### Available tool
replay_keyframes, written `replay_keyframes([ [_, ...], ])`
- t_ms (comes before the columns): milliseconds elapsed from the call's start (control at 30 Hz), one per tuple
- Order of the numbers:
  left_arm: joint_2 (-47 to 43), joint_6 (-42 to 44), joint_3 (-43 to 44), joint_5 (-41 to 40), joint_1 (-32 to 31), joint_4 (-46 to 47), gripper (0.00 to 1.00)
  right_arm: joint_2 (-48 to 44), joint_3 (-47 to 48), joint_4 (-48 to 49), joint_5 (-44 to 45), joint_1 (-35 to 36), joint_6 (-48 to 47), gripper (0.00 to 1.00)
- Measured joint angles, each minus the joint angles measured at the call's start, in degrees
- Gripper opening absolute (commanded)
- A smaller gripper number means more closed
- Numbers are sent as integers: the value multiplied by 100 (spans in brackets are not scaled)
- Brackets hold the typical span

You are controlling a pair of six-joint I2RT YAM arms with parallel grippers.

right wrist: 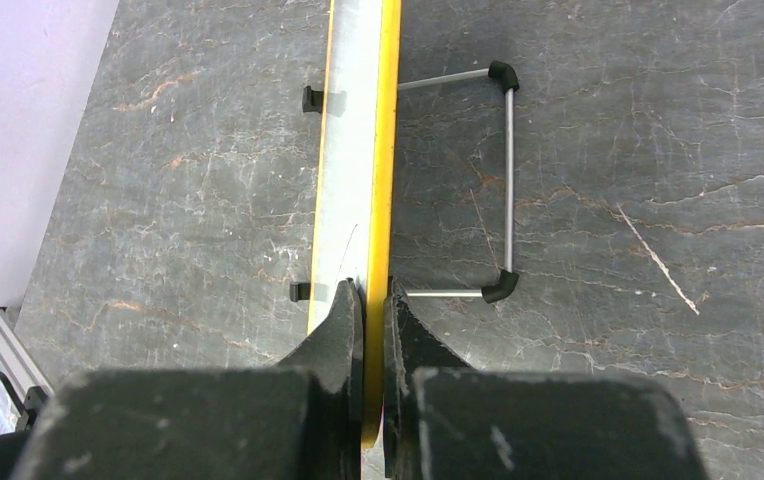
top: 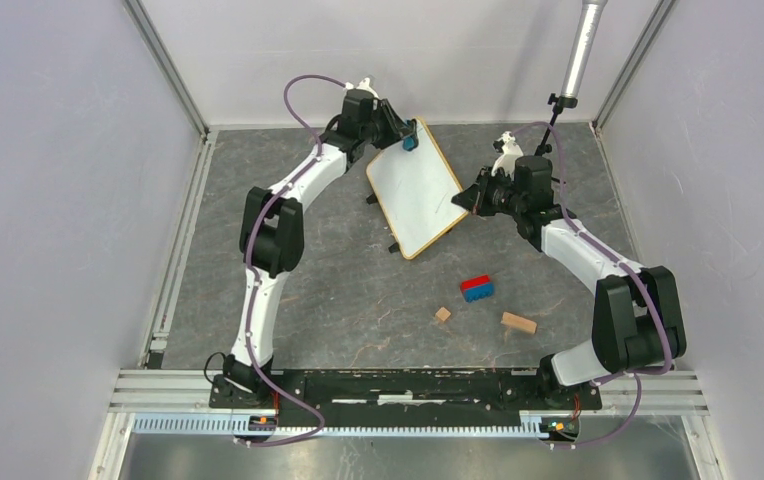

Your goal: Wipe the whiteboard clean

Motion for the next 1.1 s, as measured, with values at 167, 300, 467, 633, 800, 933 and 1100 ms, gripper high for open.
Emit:
replay_keyframes([
  [167, -356, 125, -667, -240, -125, 140, 14, -2, 7, -31, 0, 0, 0, 0],
  [300, -833, 282, -1327, -557, -413, 175, 14, -2, 7, -42, 0, 0, -2, 0],
  [467, -1281, 479, -1746, -809, -949, 210, 14, -2, 7, -70, 15, 0, -7, 0],
  [633, -1117, 553, -1322, -787, -1001, 17, 14, -2, 9, -66, 79, 9, -28, 0],
  [800, -529, 546, -415, -546, -732, 13, 14, 0, 11, -68, 146, 33, -33, 0],
  [933, -72, 527, 127, -442, -450, 240, 14, 0, 39, -72, 173, 63, -31, 0],
  [1100, 361, 461, 568, -372, -212, 468, 14, 11, 79, -98, 216, 92, -31, 0],
])
